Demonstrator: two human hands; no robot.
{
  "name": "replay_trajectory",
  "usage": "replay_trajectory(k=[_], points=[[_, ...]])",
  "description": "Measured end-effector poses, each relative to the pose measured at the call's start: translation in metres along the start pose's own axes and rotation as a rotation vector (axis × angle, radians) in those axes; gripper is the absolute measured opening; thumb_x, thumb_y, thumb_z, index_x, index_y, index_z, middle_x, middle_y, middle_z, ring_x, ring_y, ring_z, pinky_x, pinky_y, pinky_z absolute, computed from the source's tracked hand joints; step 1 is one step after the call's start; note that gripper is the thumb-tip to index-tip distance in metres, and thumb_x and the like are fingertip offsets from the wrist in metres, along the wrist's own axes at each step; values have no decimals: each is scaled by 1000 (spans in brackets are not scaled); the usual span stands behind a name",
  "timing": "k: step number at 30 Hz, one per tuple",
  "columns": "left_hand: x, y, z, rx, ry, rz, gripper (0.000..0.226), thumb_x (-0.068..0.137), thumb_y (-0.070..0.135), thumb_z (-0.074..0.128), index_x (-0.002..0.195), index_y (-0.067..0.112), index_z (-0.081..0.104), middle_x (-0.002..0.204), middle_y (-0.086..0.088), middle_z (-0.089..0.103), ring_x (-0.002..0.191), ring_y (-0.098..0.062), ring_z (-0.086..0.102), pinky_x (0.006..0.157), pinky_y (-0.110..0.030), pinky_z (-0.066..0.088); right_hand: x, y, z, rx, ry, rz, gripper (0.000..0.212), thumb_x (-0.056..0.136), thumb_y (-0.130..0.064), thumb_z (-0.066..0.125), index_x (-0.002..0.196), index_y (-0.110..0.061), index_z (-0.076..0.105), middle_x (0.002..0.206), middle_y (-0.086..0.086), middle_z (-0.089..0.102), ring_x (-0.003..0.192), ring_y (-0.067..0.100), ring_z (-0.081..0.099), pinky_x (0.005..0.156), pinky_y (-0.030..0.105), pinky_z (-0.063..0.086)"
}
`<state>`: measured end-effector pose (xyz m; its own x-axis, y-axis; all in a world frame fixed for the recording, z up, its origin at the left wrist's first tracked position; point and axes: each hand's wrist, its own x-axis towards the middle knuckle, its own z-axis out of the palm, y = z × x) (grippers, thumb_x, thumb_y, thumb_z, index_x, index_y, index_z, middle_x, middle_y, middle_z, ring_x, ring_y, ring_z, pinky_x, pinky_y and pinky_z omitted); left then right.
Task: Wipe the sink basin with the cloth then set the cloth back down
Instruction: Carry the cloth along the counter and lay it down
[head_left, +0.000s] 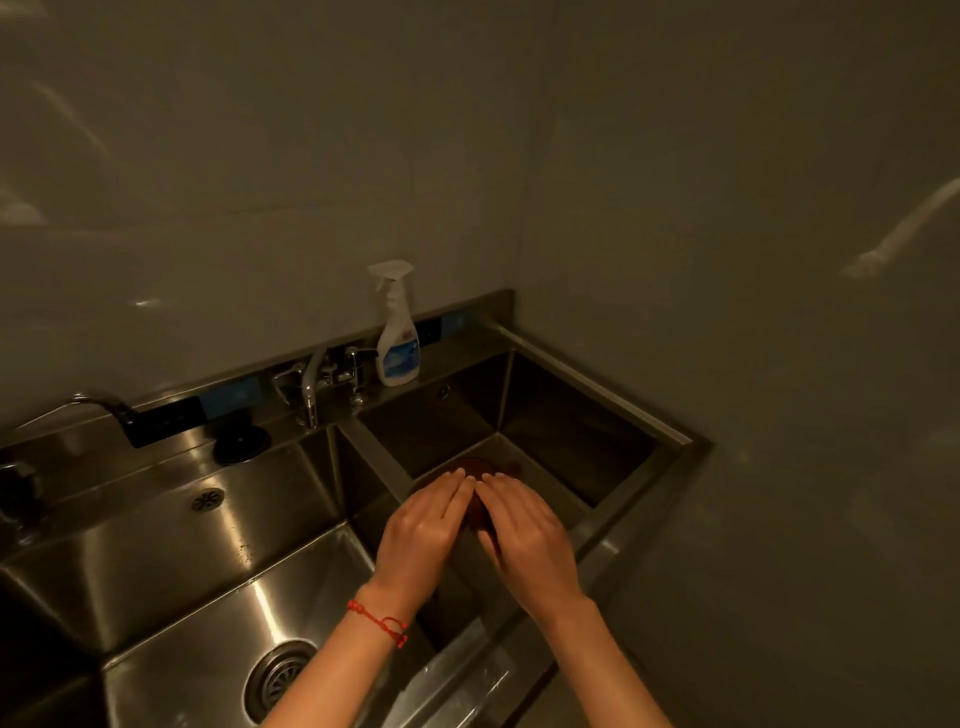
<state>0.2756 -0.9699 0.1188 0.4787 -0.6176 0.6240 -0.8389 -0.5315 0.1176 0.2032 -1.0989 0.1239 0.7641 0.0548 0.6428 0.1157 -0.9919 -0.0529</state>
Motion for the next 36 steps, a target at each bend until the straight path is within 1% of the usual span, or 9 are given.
replay_trajectory(k=[7, 9, 11, 14, 16, 27, 30, 32, 36], points=[[40, -30, 34, 45, 26, -60, 50, 44, -2, 91, 93, 0, 77, 93, -16, 77, 83, -27, 76, 65, -36, 63, 37, 53, 31, 49, -39, -21, 44, 74, -33, 75, 108, -7, 66, 112, 10, 68, 107, 23, 64, 89, 37, 53], [47, -41, 44, 94, 42, -51, 29, 66, 2, 68, 93, 0, 77, 94, -17, 76, 82, -27, 76, 65, -37, 62, 46, 65, 40, 73, -46, -2, 42, 74, -33, 74, 107, -8, 67, 113, 10, 68, 108, 22, 63, 91, 37, 51], [53, -52, 52, 134, 34, -68, 32, 68, 3, 56, 93, 0, 77, 93, -18, 76, 81, -28, 76, 63, -37, 62, 55, 75, 49, 83, -49, 11, 40, 75, -31, 74, 106, -8, 67, 114, 10, 68, 108, 22, 63, 92, 37, 49], [58, -63, 59, 172, -14, -133, 56, 36, -6, 91, 90, 0, 78, 90, -18, 77, 78, -29, 76, 61, -37, 62, 65, 86, 60, 76, -56, 8, 37, 76, -28, 74, 106, -7, 68, 115, 10, 67, 109, 22, 62, 91, 37, 50], [62, -67, 62, 178, -64, -166, 68, 24, -5, 95, 89, 1, 78, 89, -17, 77, 77, -28, 76, 59, -36, 62, 72, 91, 66, 66, -65, 14, 38, 75, -25, 75, 107, -7, 68, 114, 11, 67, 109, 23, 62, 90, 38, 51], [78, -80, 79, 204, -130, -214, 66, 25, 2, 97, 89, 5, 79, 91, -13, 77, 80, -25, 76, 64, -34, 61, 110, 110, 89, 114, -88, 13, 36, 75, -17, 75, 108, -4, 67, 116, 14, 66, 111, 28, 61, 90, 42, 50], [86, -84, 83, 245, -79, -205, 46, 45, 1, 90, 90, 5, 79, 92, -14, 77, 81, -26, 76, 66, -34, 61, 123, 118, 97, 153, -88, 4, 37, 74, -15, 76, 108, -4, 67, 116, 14, 66, 110, 28, 62, 88, 42, 50], [92, -88, 86, 300, -36, -183, 28, 63, 5, 71, 91, 4, 78, 93, -15, 77, 81, -27, 76, 66, -35, 61, 134, 124, 103, 184, -87, -10, 37, 75, -15, 75, 109, -4, 66, 116, 15, 66, 110, 29, 61, 88, 41, 50], [108, -90, 91, 407, -3, -212, 30, 69, 10, 58, 89, 2, 78, 91, -16, 77, 81, -28, 76, 65, -38, 61, 158, 141, 116, 252, -68, -68, 35, 74, -12, 76, 107, -3, 67, 114, 16, 67, 108, 29, 63, 88, 41, 51]])
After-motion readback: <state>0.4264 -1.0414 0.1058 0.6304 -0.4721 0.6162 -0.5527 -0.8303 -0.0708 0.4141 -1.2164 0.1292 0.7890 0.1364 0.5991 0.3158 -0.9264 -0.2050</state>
